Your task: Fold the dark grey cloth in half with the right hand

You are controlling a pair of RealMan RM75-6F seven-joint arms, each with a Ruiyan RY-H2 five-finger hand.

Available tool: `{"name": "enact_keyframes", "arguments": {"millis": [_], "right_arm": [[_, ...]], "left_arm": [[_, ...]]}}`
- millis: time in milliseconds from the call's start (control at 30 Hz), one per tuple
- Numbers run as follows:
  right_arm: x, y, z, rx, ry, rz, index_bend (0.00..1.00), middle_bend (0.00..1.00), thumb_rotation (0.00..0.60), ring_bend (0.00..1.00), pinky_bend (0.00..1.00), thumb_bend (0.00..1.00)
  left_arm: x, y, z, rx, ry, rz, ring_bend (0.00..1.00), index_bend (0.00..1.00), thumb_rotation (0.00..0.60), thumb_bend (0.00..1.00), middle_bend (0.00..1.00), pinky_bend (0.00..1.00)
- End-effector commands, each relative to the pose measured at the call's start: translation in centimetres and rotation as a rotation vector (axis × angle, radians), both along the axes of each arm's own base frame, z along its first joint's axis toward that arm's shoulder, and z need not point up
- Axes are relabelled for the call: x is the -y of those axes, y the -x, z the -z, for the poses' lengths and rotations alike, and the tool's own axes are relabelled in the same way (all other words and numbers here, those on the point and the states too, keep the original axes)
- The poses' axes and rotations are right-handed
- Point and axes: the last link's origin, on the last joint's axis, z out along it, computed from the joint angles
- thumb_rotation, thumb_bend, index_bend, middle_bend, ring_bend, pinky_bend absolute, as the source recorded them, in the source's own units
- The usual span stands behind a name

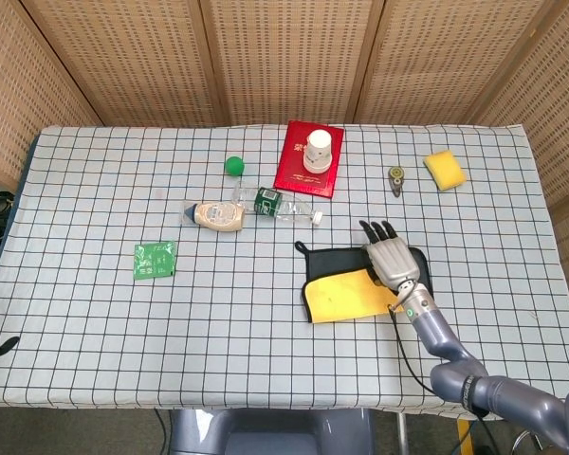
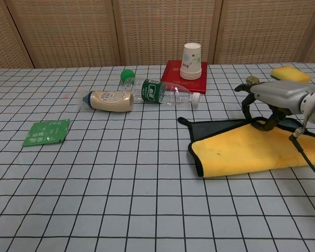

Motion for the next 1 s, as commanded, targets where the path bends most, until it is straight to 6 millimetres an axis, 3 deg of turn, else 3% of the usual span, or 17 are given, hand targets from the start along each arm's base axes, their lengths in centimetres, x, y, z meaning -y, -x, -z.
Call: {"name": "enact_keyframes", "arguments": {"millis": [33, 333, 1000], "right_arm": [[0.8, 0.0, 0.1, 0.003, 0.012, 0.021, 0.62, 0.0, 0.6, 0.0, 0.0, 0.64], [2.1, 0.7, -0.9, 0.026, 0.049, 0.076, 0.63, 0.0, 0.6, 0.0, 0.0, 0.64], [2.3, 1.9, -1.2, 0.003, 0.062, 0.101, 0.63, 0.0, 0.6, 0.0, 0.0, 0.64]], "left_arm": [[-0.1, 0.1, 0.1, -0.001, 0.003, -0.004, 0.0, 0.0, 0.6, 0.0, 0.0, 0.0], [-0.2, 0.1, 0.2, -0.005, 0.005, -0.011, 0.0, 0.0, 0.6, 0.0, 0.0, 0.0], [-0.2, 0.0, 0.2, -0.005, 0.004, -0.005, 0.0, 0.0, 0.6, 0.0, 0.0, 0.0]]}}
